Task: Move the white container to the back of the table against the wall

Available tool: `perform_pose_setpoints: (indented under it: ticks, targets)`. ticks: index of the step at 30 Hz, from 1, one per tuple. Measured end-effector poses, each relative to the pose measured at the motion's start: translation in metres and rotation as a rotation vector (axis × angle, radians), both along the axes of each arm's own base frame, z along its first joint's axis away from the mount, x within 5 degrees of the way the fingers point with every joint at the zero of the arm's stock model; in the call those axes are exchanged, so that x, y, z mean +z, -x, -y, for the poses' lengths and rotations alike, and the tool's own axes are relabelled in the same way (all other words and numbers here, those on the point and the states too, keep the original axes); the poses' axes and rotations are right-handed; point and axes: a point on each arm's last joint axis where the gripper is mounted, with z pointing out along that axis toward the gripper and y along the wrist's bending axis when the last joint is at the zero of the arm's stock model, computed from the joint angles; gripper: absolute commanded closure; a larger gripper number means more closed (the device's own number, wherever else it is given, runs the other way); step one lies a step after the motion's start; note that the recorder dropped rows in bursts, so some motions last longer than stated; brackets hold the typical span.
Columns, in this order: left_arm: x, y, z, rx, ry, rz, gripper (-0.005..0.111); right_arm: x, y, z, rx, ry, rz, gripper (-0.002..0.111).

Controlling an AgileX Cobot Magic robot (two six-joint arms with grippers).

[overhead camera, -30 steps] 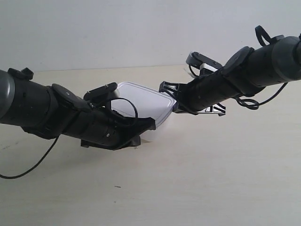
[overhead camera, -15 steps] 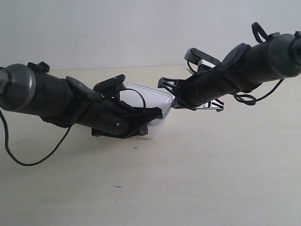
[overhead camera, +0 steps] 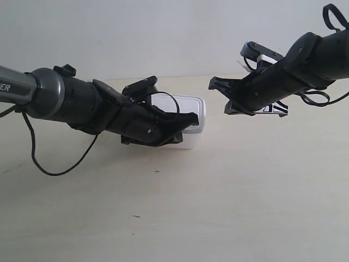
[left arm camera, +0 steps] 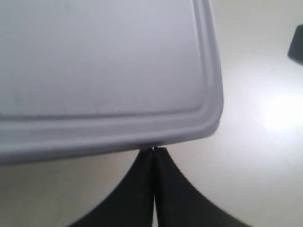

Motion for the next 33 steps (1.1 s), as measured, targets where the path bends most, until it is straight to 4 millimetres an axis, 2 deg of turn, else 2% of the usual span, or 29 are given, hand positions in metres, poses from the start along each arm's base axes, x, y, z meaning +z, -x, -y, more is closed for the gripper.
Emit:
perform_pose_setpoints:
  ticks: [5, 11, 16, 20, 21, 26, 33]
  targets:
    - [0.0, -0.009, -0.001, -0.03, 0.024, -0.007, 0.107, 0.01, 0.009, -0.003, 0.041, -0.028, -0.059, 0.108]
    - [0.008, 0.003, -0.01, -0.092, -0.018, -0.001, 0.107, 0.012, 0.021, -0.012, 0.104, -0.059, -0.149, 0.108]
    - [0.019, 0.023, -0.026, -0.064, -0.064, 0.015, 0.107, 0.012, 0.034, -0.041, 0.186, -0.066, -0.167, 0.108]
    - [0.004, 0.034, -0.039, -0.01, -0.13, -0.001, 0.107, 0.011, 0.046, -0.07, 0.253, -0.061, -0.159, 0.108]
    - [0.003, 0.034, -0.041, -0.011, -0.144, 0.007, 0.107, 0.008, 0.046, -0.071, 0.249, -0.06, -0.16, 0.108]
    - [0.004, 0.027, -0.048, 0.031, -0.206, 0.076, 0.107, -0.033, 0.04, -0.072, 0.198, -0.037, -0.237, 0.108]
    - [-0.013, 0.013, -0.077, 0.109, -0.238, 0.044, 0.107, -0.042, 0.022, -0.077, 0.154, -0.039, -0.187, 0.108]
